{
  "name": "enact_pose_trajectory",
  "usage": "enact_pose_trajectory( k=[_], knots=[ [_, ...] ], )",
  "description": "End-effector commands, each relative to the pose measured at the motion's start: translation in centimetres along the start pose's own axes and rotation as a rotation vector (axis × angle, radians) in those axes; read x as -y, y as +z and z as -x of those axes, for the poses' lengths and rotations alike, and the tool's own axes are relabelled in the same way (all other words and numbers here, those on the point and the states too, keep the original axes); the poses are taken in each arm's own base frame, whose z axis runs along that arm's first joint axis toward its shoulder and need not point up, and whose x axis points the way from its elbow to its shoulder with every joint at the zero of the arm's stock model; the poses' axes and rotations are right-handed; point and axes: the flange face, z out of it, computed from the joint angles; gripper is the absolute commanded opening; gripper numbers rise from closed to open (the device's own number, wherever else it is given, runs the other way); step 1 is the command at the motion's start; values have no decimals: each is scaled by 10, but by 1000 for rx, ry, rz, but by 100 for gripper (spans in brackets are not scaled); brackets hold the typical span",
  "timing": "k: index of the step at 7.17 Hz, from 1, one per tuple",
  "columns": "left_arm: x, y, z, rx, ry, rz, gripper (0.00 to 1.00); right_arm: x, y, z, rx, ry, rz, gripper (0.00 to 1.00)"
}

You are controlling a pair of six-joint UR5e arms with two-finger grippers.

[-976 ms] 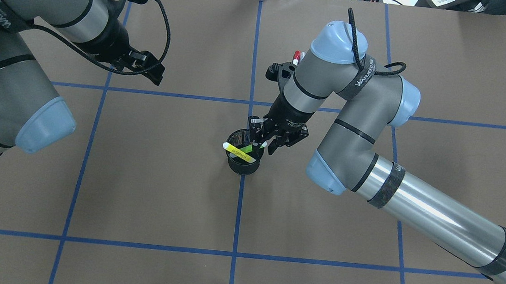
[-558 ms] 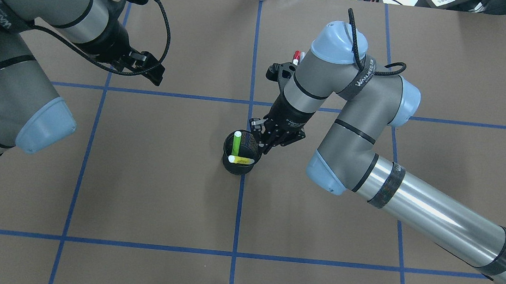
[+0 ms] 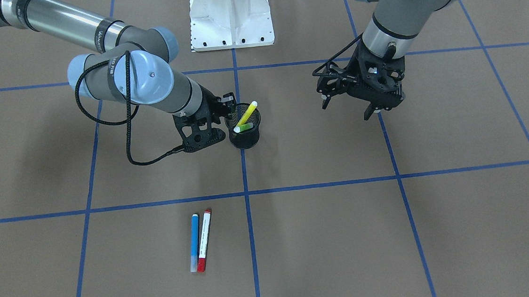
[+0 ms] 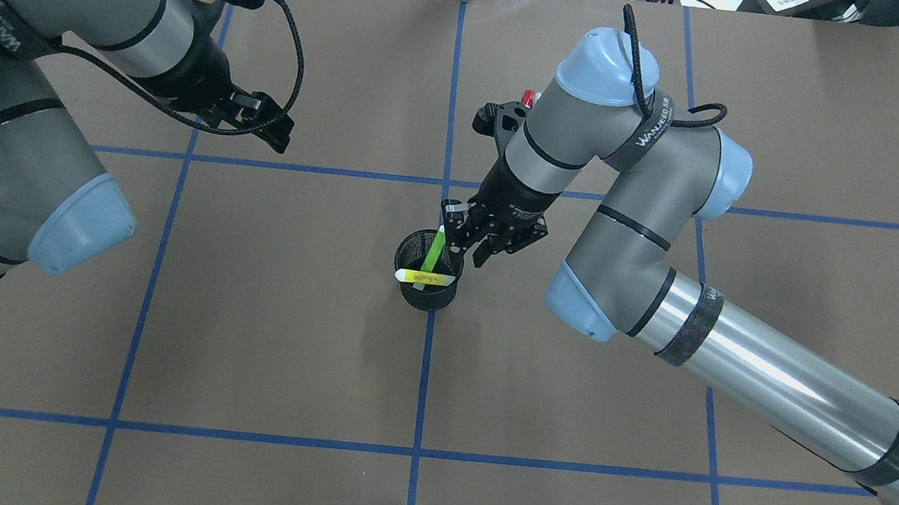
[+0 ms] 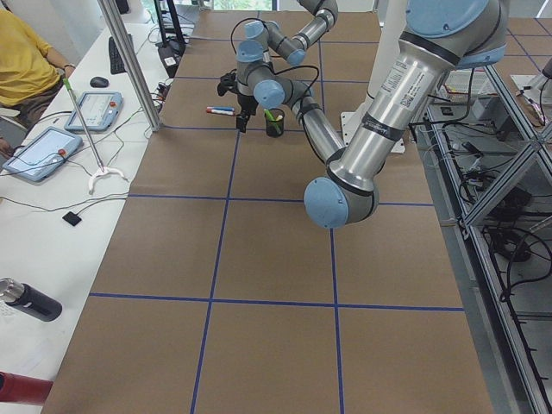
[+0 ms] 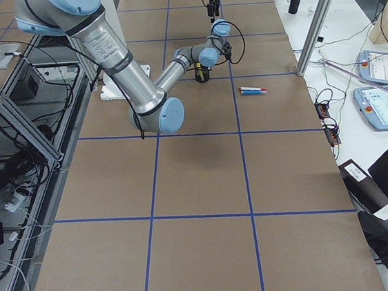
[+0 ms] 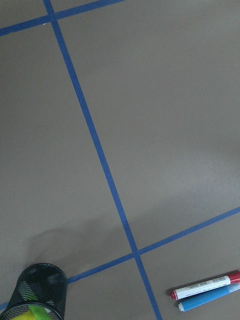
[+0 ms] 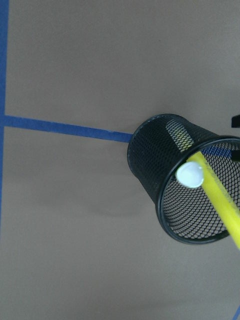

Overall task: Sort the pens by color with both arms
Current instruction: 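Lower the right gripper into the cup and grasp the green marker, then lift the green marker up out of the cup with the right gripper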

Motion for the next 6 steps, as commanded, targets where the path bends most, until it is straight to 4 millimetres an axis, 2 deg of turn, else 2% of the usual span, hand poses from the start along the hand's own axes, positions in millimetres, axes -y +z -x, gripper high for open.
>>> enact_pose_trajectory(
  k=[1,2,3,4,5,6],
  knots=[
    [0,-1,-1,-2,1,0,96,8,-14,5,1,-2,-33,98],
    [0,-1,-1,-3,2,-1,96,16,-17,14,-19,-28,-78,90],
    [0,0,-1,-3,3,-1,96,22,-21,21,-49,-82,-66,89],
    [1,-1,1,-2,1,-3,96,28,-31,45,-78,-57,-53,80],
    [1,-2,0,-4,3,-5,96,37,-30,61,-92,-40,-42,65],
    [1,-2,1,-2,1,-6,96,45,-22,61,-105,-21,-32,58]
  ],
)
